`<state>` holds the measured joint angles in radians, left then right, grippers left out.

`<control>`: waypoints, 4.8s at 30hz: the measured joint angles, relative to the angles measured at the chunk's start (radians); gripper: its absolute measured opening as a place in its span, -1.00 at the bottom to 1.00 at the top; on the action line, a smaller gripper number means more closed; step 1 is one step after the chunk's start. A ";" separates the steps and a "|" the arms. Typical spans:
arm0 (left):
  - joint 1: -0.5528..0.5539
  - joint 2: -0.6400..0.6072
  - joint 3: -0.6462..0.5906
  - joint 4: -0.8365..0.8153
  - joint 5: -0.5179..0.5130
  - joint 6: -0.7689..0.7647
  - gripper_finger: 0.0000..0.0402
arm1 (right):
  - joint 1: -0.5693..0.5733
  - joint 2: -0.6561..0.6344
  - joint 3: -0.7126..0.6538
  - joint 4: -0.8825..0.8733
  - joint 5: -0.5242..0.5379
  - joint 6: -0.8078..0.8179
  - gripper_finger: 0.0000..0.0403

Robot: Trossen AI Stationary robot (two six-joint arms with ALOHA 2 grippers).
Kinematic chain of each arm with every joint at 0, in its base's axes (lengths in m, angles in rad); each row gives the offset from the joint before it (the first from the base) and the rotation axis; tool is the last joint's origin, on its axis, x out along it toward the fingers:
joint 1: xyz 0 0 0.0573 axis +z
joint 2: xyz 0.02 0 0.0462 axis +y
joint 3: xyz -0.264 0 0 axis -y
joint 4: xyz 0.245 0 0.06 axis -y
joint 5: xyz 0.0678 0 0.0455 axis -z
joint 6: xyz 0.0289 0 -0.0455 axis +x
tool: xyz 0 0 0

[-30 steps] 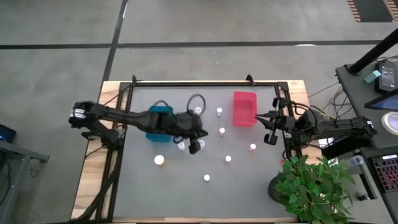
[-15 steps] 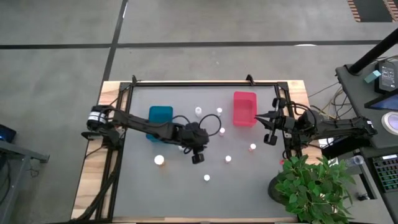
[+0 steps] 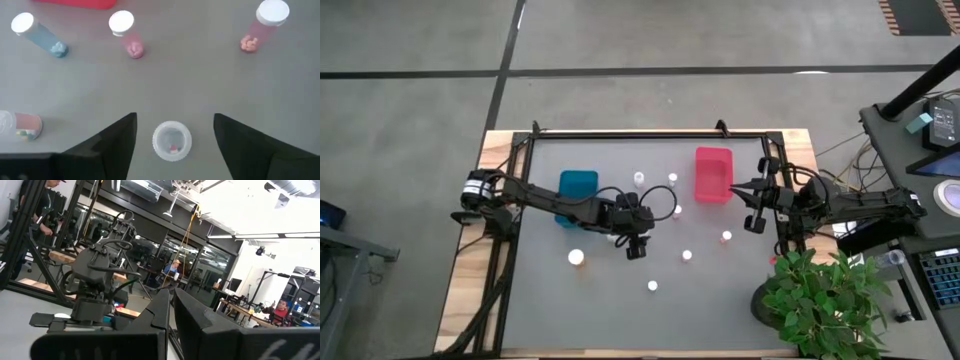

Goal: Pick and place medicine bottles into bin by pill shape (circle, oval)
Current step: Put the bottom right transparent capsule bottle into the blue bin

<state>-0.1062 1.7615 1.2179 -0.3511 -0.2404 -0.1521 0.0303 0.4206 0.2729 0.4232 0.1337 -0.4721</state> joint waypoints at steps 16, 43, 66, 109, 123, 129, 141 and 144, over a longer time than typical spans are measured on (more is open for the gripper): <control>0.001 0.028 -0.055 0.044 0.004 0.003 0.27 | 0.000 0.000 0.000 -0.002 0.000 0.000 -0.91; 0.001 0.036 -0.053 0.066 0.000 0.036 -0.42 | 0.000 0.001 0.000 -0.007 0.000 -0.003 -0.91; 0.002 -0.285 -0.066 0.808 0.168 0.251 -0.38 | -0.003 0.001 0.000 -0.024 0.017 -0.011 -0.91; 0.123 -0.412 -0.047 -0.141 -0.195 -0.060 -0.38 | -0.005 0.001 0.000 -0.026 0.027 -0.011 -0.91; 0.270 -0.394 -0.084 -0.634 -0.210 -0.442 -0.38 | -0.005 0.002 0.000 -0.026 0.027 -0.011 -0.91; 0.301 -0.396 -0.168 -0.619 -0.211 -0.470 -0.38 | -0.005 0.002 0.000 -0.027 0.027 -0.009 -0.91; 0.387 -0.410 -0.337 -0.487 -0.231 -0.547 -0.38 | -0.005 0.002 0.000 -0.027 0.027 -0.010 -0.91; 0.400 -0.410 -0.368 -0.463 -0.236 -0.552 -0.38 | -0.005 0.002 0.000 -0.028 0.027 -0.010 -0.91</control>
<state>0.2938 1.3510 0.8497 -0.8137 -0.4767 -0.7042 0.0254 0.4221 0.2726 0.3954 0.1608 -0.4824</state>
